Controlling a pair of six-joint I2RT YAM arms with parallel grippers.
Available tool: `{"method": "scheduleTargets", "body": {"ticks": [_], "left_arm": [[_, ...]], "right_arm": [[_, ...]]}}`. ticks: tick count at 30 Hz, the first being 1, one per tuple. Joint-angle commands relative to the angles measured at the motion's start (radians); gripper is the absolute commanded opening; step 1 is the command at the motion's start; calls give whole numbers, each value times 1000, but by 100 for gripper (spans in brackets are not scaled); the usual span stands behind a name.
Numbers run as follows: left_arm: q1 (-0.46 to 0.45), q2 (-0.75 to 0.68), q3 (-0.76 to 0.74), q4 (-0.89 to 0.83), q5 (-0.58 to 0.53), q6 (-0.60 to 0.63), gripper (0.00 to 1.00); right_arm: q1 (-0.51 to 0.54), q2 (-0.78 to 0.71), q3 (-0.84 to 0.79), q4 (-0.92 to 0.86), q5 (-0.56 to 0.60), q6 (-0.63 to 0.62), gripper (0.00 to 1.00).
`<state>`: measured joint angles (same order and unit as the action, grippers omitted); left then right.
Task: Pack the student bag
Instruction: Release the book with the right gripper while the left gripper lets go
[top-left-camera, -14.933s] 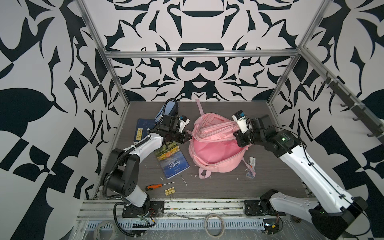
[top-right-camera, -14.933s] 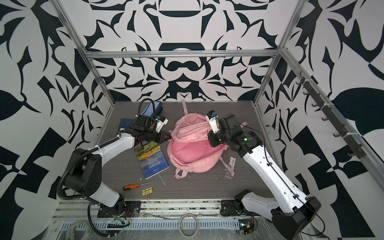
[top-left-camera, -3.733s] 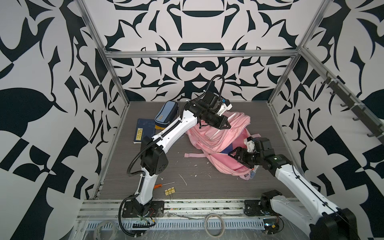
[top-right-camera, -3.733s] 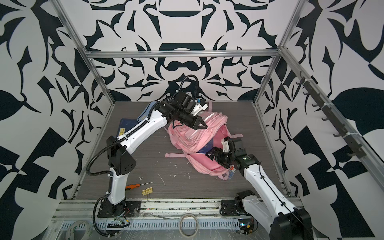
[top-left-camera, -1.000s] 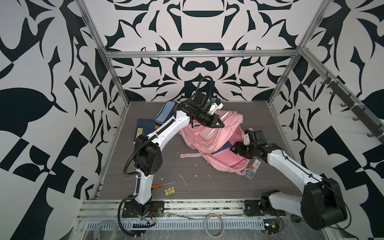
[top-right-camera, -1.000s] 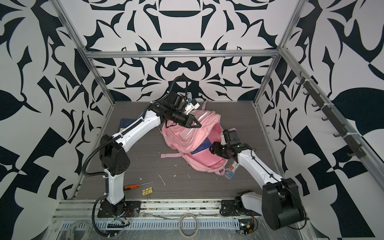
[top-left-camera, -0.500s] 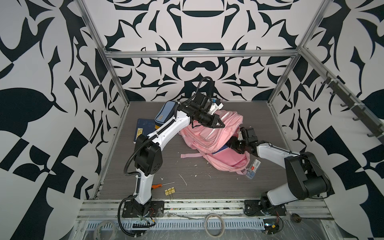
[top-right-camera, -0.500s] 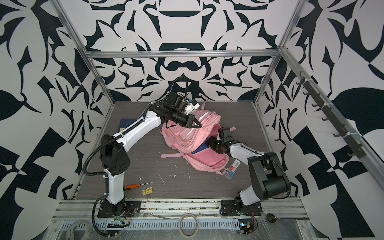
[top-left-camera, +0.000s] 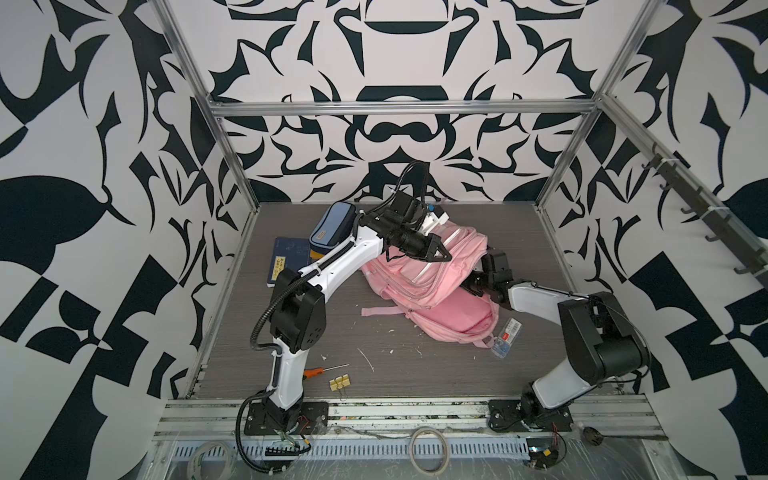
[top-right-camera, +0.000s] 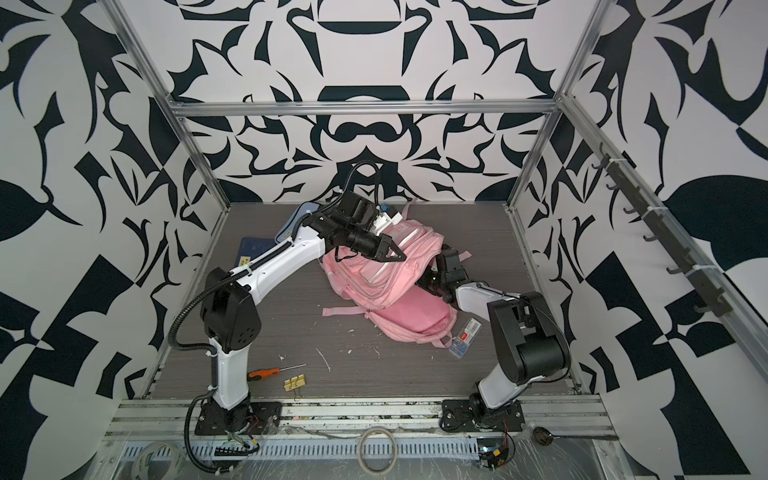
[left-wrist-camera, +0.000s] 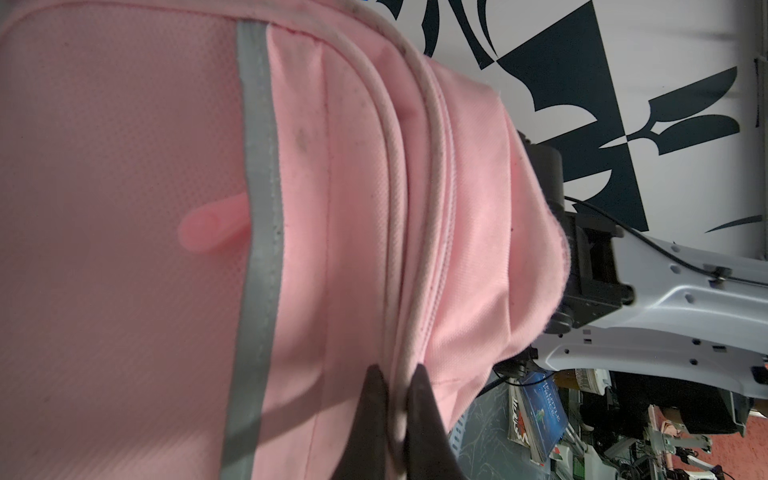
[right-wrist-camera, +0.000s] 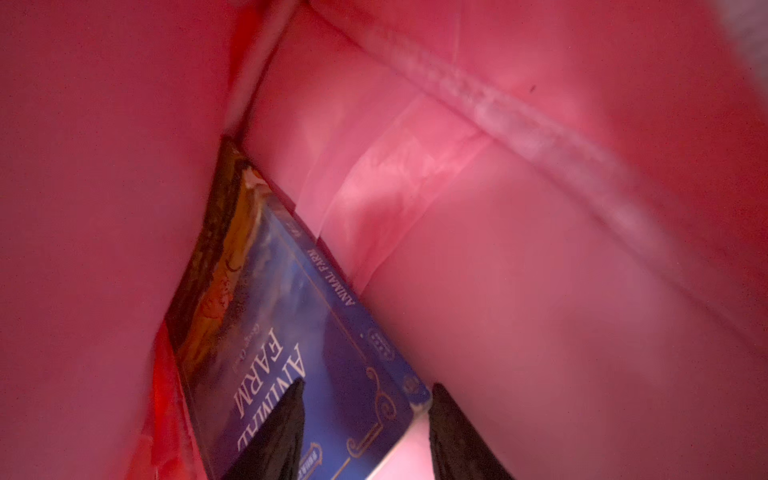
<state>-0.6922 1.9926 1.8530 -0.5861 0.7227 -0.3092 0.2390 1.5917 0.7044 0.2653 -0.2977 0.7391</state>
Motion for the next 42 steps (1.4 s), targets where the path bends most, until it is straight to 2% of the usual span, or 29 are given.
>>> {"method": "scheduleTargets", "body": {"ticks": [1, 3, 8, 14, 16, 20, 24, 25, 29, 32, 37, 38, 40, 42], "left_arm": [[0, -21, -10, 37, 31, -15, 0], [2, -20, -10, 35, 27, -20, 0], [3, -2, 12, 17, -2, -26, 0], [25, 29, 36, -1, -27, -58, 1], [30, 40, 43, -7, -34, -62, 11], [34, 56, 56, -21, -47, -67, 20], [35, 44, 55, -43, -56, -62, 40], [36, 30, 50, -54, -60, -50, 49], [55, -68, -1, -138, -112, 23, 60], [140, -171, -111, -212, -177, 67, 70], [490, -299, -339, -239, -185, 43, 74], [550, -308, -356, -239, -193, 40, 74], [658, -315, -383, -230, -253, 37, 77], [734, -305, -396, -207, -310, 32, 81]], "right_arm": [[2, -36, -23, 155, -2, -2, 52], [2, -63, -41, 154, -3, -6, 53], [2, -184, -84, -8, 49, -26, 58], [2, -478, -145, -276, 138, -47, 63], [2, -593, -147, -389, 173, -55, 63], [2, -772, -133, -554, 226, -70, 65], [2, -836, -99, -658, 258, -78, 64], [2, -845, -88, -682, 265, -76, 64], [2, -874, -42, -728, 287, -98, 64], [2, -867, -2, -717, 255, -138, 64], [14, -780, 83, -702, 172, -211, 66], [22, -766, 96, -696, 163, -221, 75], [44, -731, 125, -675, 153, -239, 76], [64, -693, 152, -655, 134, -253, 83]]}}
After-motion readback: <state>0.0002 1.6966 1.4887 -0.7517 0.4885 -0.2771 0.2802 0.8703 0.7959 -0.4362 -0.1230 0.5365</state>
